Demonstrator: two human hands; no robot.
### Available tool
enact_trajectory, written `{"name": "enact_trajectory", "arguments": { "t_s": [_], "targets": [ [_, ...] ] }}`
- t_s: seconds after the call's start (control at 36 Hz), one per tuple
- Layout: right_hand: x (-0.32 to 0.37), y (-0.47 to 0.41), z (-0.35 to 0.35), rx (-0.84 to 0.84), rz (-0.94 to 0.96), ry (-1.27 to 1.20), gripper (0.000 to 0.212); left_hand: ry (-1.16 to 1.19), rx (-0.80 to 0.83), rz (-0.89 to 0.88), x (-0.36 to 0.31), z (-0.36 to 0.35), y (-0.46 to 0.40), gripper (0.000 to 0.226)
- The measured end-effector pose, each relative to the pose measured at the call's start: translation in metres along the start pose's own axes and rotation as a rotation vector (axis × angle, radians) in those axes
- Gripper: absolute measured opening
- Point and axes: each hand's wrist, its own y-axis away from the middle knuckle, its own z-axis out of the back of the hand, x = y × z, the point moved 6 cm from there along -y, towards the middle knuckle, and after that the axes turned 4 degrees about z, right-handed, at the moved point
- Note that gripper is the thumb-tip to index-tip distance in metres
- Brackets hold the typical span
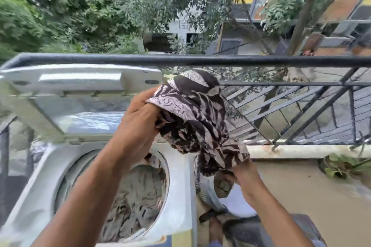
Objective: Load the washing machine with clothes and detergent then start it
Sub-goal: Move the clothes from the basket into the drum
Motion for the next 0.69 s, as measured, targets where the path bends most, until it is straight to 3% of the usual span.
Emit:
{"name": "enact_trajectory", "arguments": {
  "t_s": [0.06, 0.14, 0.25, 0.42, 0.69],
  "targets": [
    [0.028, 0.018, -0.006, 0.106, -0.040, -0.154, 0.028, -0.028, -0.073, 0.009, 0.003, 0.036, 0.007, 0.037],
    [0.085, 0.055, -0.020, 0.338, 0.088, -0.259, 0.041, -0.117, -0.141, 0.017, 0.012, 0.087, 0.021, 0.035],
    [0.143, 0.094, -0.049, 0.575, 0.204, -0.363, 0.058, -0.242, -0.328, 0.033, 0.024, 0.143, 0.045, 0.053],
    [0.190, 0.128, -0.110, 0.860, 0.204, -0.571, 0.069, -0.244, -0.454, 0.103, 0.049, 0.213, 0.068, 0.034],
    [0.245, 0.158, -0.194, 1.064, 0.332, -0.721, 0.067, -0.004, -0.483, 0.113, 0.042, 0.249, 0.077, 0.032]
  ]
}}
